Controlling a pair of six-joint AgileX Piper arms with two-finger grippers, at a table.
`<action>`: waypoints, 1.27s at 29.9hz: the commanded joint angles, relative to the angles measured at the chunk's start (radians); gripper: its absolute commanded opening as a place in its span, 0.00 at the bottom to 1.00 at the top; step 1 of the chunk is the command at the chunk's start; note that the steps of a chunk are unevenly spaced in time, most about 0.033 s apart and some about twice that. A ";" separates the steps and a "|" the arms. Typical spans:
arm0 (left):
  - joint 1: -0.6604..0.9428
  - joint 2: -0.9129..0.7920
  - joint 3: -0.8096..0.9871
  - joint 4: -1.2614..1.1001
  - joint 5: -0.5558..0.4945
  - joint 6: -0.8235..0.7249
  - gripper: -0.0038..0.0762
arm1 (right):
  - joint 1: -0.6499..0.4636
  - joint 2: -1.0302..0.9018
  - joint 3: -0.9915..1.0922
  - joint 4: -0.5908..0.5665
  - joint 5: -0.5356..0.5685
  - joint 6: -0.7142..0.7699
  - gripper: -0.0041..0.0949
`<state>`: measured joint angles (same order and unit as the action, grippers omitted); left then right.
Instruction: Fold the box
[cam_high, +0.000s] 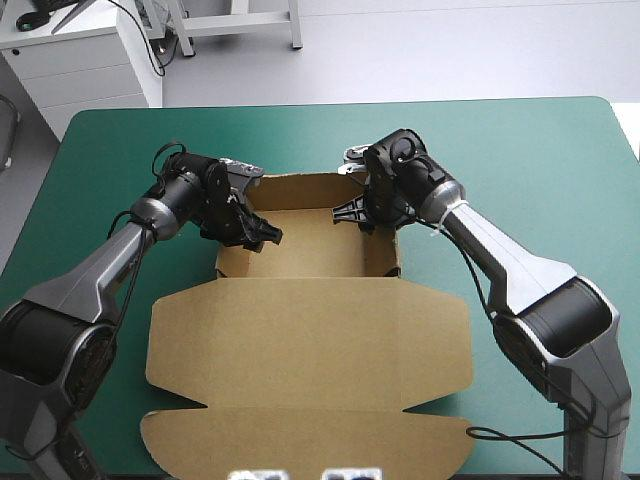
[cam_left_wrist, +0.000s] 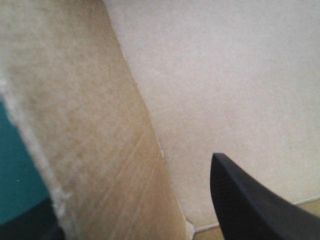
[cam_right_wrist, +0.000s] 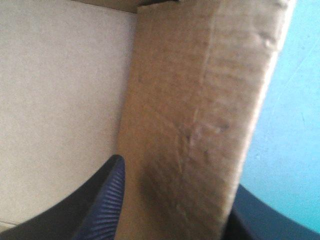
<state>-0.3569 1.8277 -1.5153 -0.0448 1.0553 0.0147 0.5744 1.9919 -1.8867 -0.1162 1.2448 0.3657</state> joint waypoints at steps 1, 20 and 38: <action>-0.011 -0.060 -0.035 0.027 -0.024 0.003 0.58 | 0.004 -0.055 -0.036 -0.009 0.003 -0.013 0.48; -0.009 -0.060 -0.044 0.075 -0.145 -0.001 0.58 | -0.035 -0.050 -0.055 -0.079 -0.027 0.023 0.48; -0.009 -0.060 -0.418 0.235 0.198 0.001 0.58 | -0.035 -0.147 -0.240 -0.086 0.003 -0.124 0.48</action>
<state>-0.3630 1.8262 -1.8407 0.1227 1.1895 0.0158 0.5468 1.9333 -2.0903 -0.1770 1.2466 0.2490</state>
